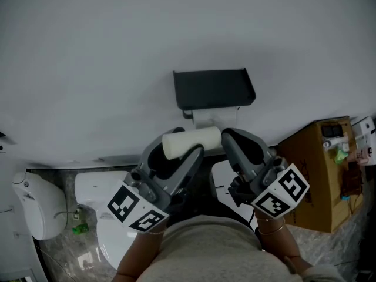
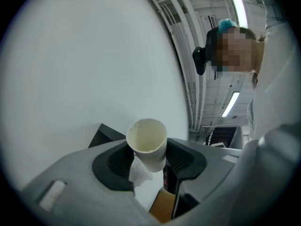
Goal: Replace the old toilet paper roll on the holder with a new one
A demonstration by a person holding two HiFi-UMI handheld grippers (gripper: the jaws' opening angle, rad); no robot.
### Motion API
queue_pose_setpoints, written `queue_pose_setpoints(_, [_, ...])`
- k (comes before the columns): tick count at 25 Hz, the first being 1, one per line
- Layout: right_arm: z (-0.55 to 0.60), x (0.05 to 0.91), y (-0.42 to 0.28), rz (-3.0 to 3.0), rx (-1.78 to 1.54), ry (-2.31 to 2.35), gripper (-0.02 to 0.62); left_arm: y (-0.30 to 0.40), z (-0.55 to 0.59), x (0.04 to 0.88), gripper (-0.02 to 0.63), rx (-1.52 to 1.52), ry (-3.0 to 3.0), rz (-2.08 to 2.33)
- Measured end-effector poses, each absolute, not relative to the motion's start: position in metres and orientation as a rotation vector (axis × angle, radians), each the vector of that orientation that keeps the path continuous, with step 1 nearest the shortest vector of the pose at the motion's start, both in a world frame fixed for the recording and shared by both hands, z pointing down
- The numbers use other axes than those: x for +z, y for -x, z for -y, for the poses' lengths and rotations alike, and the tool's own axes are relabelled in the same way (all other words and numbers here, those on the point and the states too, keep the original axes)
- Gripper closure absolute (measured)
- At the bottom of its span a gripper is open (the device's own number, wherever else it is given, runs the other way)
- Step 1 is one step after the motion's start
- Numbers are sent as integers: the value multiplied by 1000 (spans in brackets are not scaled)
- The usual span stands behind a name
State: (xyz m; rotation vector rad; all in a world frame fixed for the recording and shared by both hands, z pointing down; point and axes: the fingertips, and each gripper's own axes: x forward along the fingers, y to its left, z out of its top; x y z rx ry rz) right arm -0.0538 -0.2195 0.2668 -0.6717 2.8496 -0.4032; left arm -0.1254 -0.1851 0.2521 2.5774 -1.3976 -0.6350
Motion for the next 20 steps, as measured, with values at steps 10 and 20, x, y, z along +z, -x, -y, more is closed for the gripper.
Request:
queue_pose_setpoints(10, [226, 269, 52, -2904, -320, 701, 591, 123, 191, 252, 392, -628, -2593, 1355])
queue_pose_setpoints(20, [223, 277, 52, -3045, -246, 619, 592, 121, 192, 255, 393, -609, -2606, 1362])
